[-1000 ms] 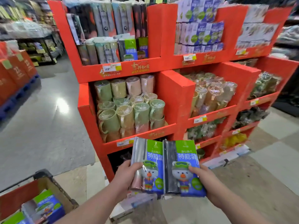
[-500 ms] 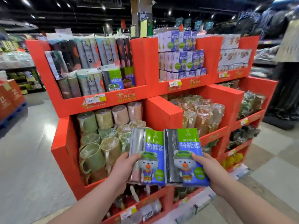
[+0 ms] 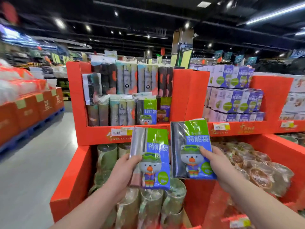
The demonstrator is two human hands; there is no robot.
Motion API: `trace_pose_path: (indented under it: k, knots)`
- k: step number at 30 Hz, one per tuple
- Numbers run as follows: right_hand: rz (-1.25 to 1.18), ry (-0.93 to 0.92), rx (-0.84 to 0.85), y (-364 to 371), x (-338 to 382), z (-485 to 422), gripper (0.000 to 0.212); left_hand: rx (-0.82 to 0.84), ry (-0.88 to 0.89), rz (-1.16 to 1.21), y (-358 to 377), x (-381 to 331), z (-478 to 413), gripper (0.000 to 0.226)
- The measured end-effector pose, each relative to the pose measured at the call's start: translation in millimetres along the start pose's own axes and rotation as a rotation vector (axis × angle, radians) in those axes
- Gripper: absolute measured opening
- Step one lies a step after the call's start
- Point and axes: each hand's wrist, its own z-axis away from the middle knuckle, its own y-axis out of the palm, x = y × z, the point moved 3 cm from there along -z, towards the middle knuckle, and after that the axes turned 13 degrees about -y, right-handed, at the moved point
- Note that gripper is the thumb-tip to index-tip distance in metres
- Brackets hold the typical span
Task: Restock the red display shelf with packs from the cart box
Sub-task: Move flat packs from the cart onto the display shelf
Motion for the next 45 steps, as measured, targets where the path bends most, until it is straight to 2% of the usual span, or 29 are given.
trace_pose_path:
  k: [6,9,14,26,28,31,38,42,45]
  knots:
    - [-0.006,-0.045,0.120,46.9,2.1,-88.1,0.016,-0.124,0.066,0.055,-22.9,-24.5,-9.0,0.013]
    - [0.007,-0.105,0.169,70.3,8.6,-136.9,0.029,-0.192,0.090,0.099,-31.1,-35.6,-13.4,0.014]
    - [0.008,-0.164,0.242,106.6,14.7,-199.8,0.036,-0.304,0.167,0.146,-40.0,-51.8,-21.2,0.018]
    - [-0.022,-0.004,0.399,164.5,-40.8,-260.7,0.028,-0.461,0.245,0.247,-43.0,-62.4,-17.2,0.013]
    - [0.047,-0.016,0.396,163.4,-48.3,-265.9,0.029,-0.461,0.245,0.255,-42.9,-61.6,-20.2,0.014]
    - [0.335,-0.042,0.403,156.9,-58.7,-273.8,0.031,-0.454,0.237,0.268,-43.0,-58.6,-26.5,0.015]
    - [0.897,-0.145,0.548,153.6,-47.6,-263.0,0.044,-0.436,0.200,0.241,-39.2,-55.5,-44.6,0.022]
    - [1.002,-0.126,0.550,154.5,-41.7,-262.1,0.050,-0.431,0.195,0.241,-38.9,-55.4,-52.6,0.023]
    - [0.977,-0.115,0.499,151.4,-38.0,-256.1,0.070,-0.406,0.191,0.246,-36.7,-56.1,-58.0,0.022]
